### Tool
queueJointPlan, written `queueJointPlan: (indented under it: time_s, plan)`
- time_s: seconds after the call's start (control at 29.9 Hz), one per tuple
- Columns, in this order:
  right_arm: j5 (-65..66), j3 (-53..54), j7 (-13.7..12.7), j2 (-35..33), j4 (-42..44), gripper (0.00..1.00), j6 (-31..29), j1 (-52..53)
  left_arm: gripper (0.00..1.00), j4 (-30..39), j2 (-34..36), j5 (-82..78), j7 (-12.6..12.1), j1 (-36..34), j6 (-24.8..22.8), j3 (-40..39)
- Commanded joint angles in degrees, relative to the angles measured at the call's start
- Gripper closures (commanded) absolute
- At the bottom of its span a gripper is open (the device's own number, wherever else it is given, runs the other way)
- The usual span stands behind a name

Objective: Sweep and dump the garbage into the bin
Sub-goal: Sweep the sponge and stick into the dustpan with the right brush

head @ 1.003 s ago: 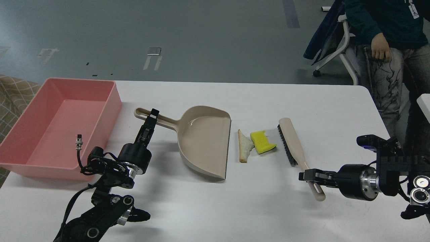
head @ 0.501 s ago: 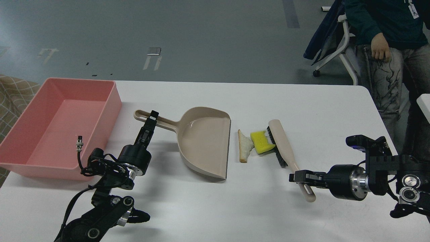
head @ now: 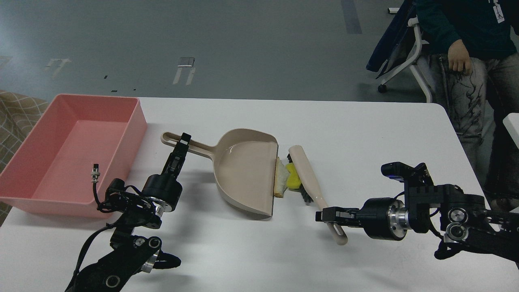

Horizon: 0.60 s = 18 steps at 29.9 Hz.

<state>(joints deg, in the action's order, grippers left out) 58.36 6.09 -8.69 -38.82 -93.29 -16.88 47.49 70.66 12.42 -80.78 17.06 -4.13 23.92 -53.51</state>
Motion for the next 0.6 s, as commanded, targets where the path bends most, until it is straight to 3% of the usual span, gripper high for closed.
queueJointPlan:
  time_s: [0.0,0.57]
  plan:
    - [-0.52,-0.03,0.17,2.52,1.35,1.00,0.00,1.11,1.00,0.00,-0.03,0.00,0.00,0.00,-0.02,-0.01]
    - [-5.27,1.46,2.45,10.17,2.85,1.00,1.06,3.92,1.00,0.18,-0.11,0.00,0.00,0.08,-0.02,-0.01]
